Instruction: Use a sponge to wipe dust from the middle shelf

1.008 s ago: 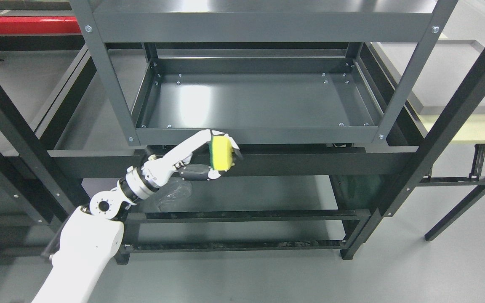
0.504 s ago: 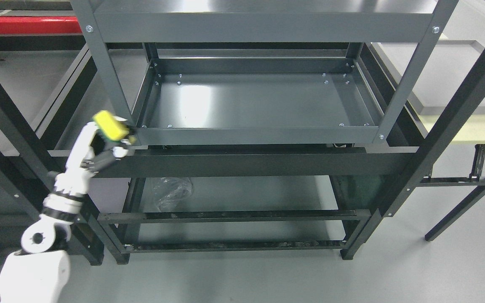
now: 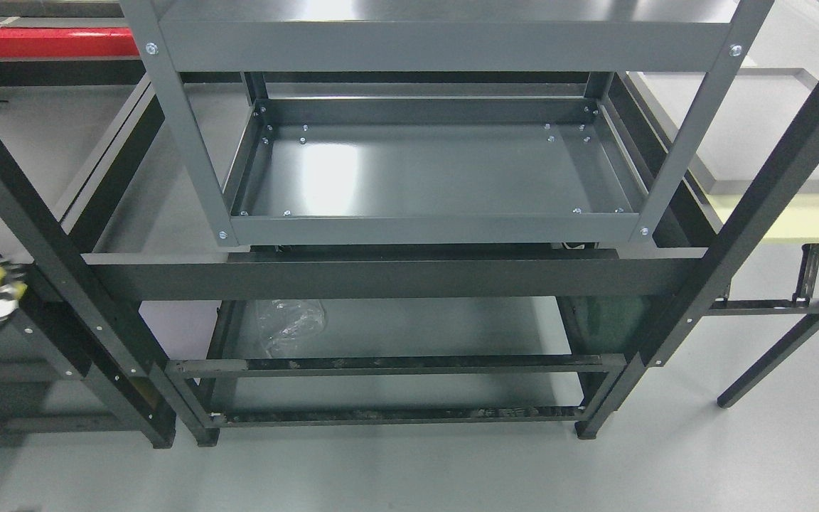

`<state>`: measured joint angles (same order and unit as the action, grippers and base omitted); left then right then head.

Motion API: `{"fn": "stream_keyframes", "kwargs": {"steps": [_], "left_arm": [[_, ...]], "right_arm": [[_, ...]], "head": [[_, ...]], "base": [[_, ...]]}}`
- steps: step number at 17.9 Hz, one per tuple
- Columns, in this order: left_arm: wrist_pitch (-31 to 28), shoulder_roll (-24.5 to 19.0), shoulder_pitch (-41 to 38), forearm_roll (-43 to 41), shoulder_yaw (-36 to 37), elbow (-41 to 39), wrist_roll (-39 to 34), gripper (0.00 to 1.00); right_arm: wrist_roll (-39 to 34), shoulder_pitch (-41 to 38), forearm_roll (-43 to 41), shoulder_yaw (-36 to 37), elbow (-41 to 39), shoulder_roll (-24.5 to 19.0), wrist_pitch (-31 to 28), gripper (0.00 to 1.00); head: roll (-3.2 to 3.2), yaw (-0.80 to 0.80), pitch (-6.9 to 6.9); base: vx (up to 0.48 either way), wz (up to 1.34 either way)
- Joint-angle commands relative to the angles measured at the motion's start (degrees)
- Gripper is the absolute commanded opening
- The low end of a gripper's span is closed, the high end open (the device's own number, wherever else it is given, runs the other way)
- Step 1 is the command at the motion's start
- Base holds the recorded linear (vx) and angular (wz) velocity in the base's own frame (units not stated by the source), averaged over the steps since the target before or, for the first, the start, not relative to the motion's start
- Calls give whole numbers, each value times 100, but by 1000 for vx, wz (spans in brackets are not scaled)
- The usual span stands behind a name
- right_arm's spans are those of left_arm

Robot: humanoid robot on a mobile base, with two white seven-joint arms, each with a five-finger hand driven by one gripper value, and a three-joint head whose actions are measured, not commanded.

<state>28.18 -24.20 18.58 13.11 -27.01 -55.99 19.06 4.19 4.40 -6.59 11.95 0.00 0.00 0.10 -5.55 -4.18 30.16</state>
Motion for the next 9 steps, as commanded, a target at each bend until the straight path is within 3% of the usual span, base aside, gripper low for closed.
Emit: {"fn": "stream_keyframes", "kwargs": {"steps": [1,3,7,9], "left_arm": [[424,-1280,-1171,313,-1965,27,54,2],[722,-1551,-1523,516,-2123,306,211,2],[1682,-2491,-1586,561,-2142,2096,370,2],[1682,-2808,-1551,552,-2133,2687,432,2]], "right_arm": [[-6,0,0,0,-100,100,-414,100],[3,0,0,0,-100,100,-414,100],[-6,0,0,0,-100,100,-414,100],[-6,0,0,0,-100,100,-414,100]], "head": [[0,0,0],[0,0,0],[0,0,0],[0,0,0]], "base": [[0,0],[0,0],[0,0],[0,0]]}}
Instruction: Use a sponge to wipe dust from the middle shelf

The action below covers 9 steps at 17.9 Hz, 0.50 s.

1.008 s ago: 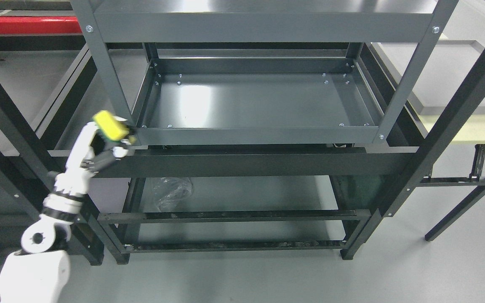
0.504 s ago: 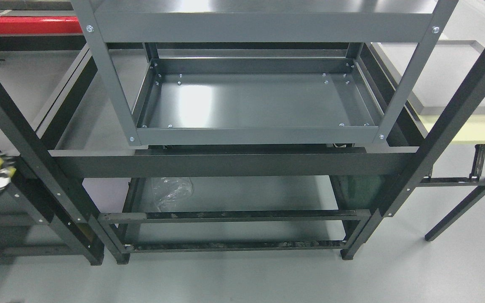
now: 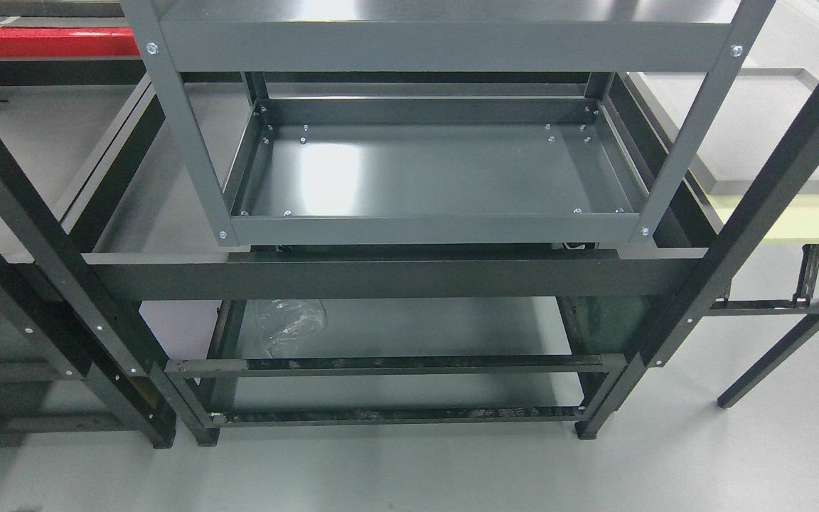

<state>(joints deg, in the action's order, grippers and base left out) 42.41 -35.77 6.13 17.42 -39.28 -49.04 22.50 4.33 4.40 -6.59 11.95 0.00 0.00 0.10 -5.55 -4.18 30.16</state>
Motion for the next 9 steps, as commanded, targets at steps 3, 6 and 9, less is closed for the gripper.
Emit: {"fn": "stream_keyframes", "kwargs": {"steps": [3,6,9], "left_arm": [[259,-1714,-192,121,-950,2399,114,2],[259,-1635,-60,165,-1029,2583,114,2],[259,-1617,98,323,-1161,3014,114,2]], "right_arm": [[-20,8,0,0,-100,100,-414,100],[-20,0,0,0,-100,100,-414,100],[-20,0,0,0,-100,100,-414,100]], "head": [[0,0,0],[0,0,0],[0,0,0]], "base": [[0,0],[0,0],[0,0]]}}
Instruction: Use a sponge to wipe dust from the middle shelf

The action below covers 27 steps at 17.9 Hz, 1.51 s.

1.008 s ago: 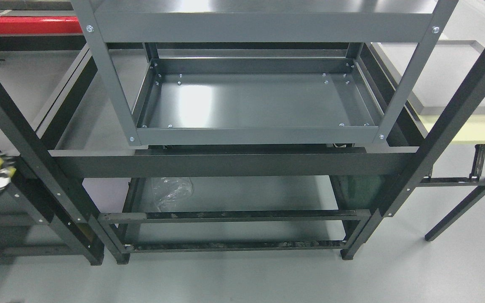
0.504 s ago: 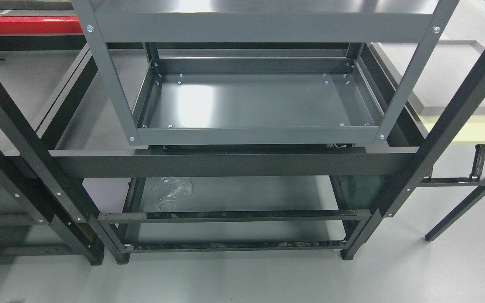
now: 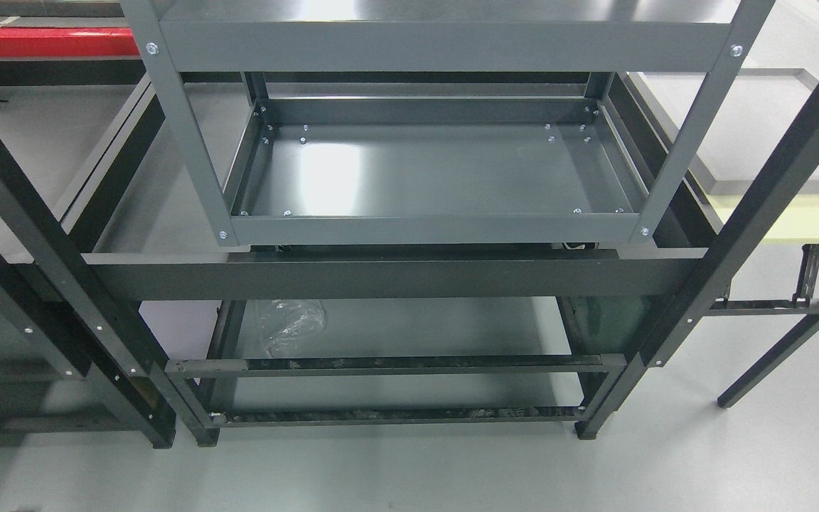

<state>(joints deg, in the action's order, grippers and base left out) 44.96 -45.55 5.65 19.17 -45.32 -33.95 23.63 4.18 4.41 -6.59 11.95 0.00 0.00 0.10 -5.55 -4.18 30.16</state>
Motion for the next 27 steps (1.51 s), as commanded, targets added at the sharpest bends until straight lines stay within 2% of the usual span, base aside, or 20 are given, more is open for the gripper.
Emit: {"fn": "stream_keyframes", "kwargs": {"steps": [1,8,10,11,12,13,15,17,20,23,25,27], "left_arm": [[-13,-640,147,227,-548,1532,1,2],[4,-465,208,342,-575,1480,27,2],[4,-350,313,351,-496,1374,281,2],[4,-184,392,360,-435,1217,665,2],[4,165,514,368,-303,946,1078,2],[4,700,681,421,-119,491,1317,2],[-5,1667,832,509,520,-467,1320,2],[-101,2538,981,509,1258,-1320,1224,2],[-759,3506,990,378,2191,-2403,531,2],[-1242,4332,990,-245,2816,-3115,64,2],[-1978,4455,894,-527,3176,-3773,-199,3],[-2508,4455,719,-808,3834,-4468,-961,4]], "right_arm": [[-5,-2,0,0,-100,100,-414,100],[-5,-2,0,0,-100,100,-414,100],[-5,7,0,0,-100,100,-414,100],[3,-1,0,0,-100,100,-414,100],[-5,-2,0,0,-100,100,-414,100],[-5,7,0,0,-100,100,-414,100],[-5,-2,0,0,-100,100,-414,100],[-5,-2,0,0,-100,100,-414,100],[-5,-2,0,0,-100,100,-414,100],[-5,7,0,0,-100,100,-423,100],[-5,-2,0,0,-100,100,-414,100],[-5,7,0,0,-100,100,-414,100]], "head": [[0,0,0],[0,0,0],[0,0,0],[0,0,0],[0,0,0],[0,0,0],[0,0,0],[0,0,0],[0,0,0],[0,0,0],[0,0,0],[0,0,0]], "base": [[0,0],[0,0],[0,0],[0,0],[0,0],[0,0],[0,0],[0,0],[0,0],[0,0],[0,0],[0,0]]}}
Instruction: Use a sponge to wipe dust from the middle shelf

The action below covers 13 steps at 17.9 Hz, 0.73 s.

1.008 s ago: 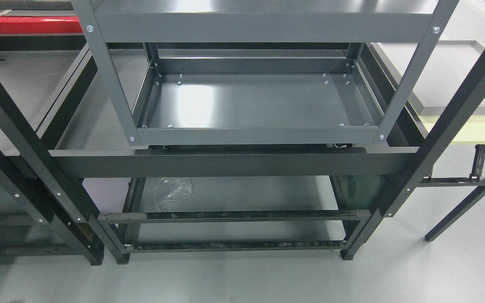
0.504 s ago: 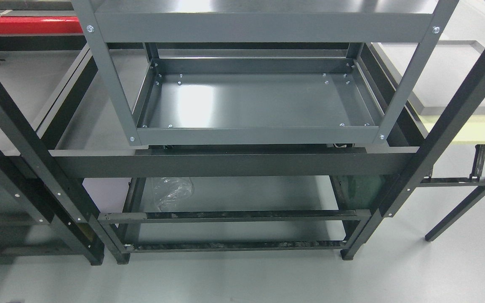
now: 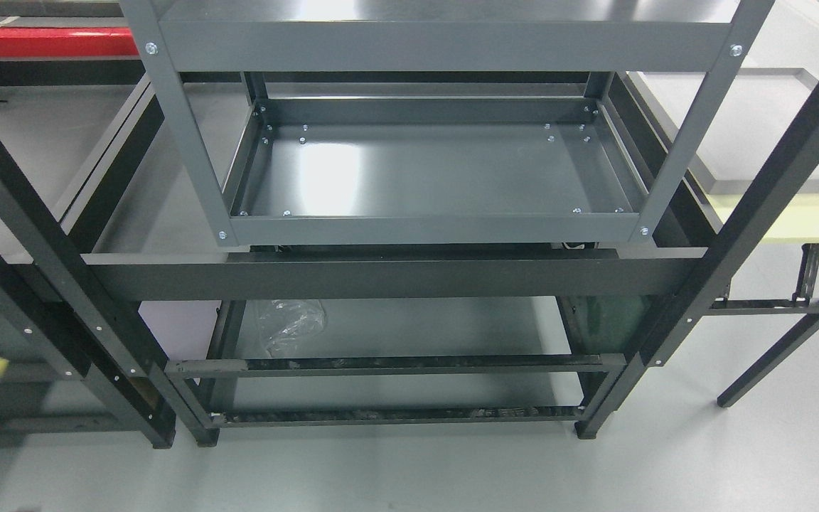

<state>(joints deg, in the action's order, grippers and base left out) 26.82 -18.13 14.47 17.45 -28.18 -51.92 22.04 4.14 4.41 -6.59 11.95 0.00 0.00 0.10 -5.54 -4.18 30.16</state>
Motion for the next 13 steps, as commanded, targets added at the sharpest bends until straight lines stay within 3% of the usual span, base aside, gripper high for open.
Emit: {"fn": "stream_keyframes", "kwargs": {"steps": [1,3,6,9,13], "left_arm": [[-800,1713,-181,-673,2497,-2935,-1311,4],[-1194,1713,-251,-691,3157,-3654,-1938,4],[-1714,1713,-427,-699,3922,-4693,-1993,3],[-1706,1713,-489,-699,4434,-4985,-1993,3],[-1391,1713,-515,-699,4443,-4985,-1879,3]], "right_arm": [[-1,-1,0,0,-100,100,-414,100],[-1,7,0,0,-100,100,-414,100],[-1,7,0,0,-100,100,-414,100],[-1,7,0,0,-100,100,-414,100],[-1,-1,0,0,-100,100,-414,100]], "head": [[0,0,0],[0,0,0],[0,0,0],[0,0,0],[0,0,0]], "base": [[0,0],[0,0],[0,0],[0,0],[0,0]]}}
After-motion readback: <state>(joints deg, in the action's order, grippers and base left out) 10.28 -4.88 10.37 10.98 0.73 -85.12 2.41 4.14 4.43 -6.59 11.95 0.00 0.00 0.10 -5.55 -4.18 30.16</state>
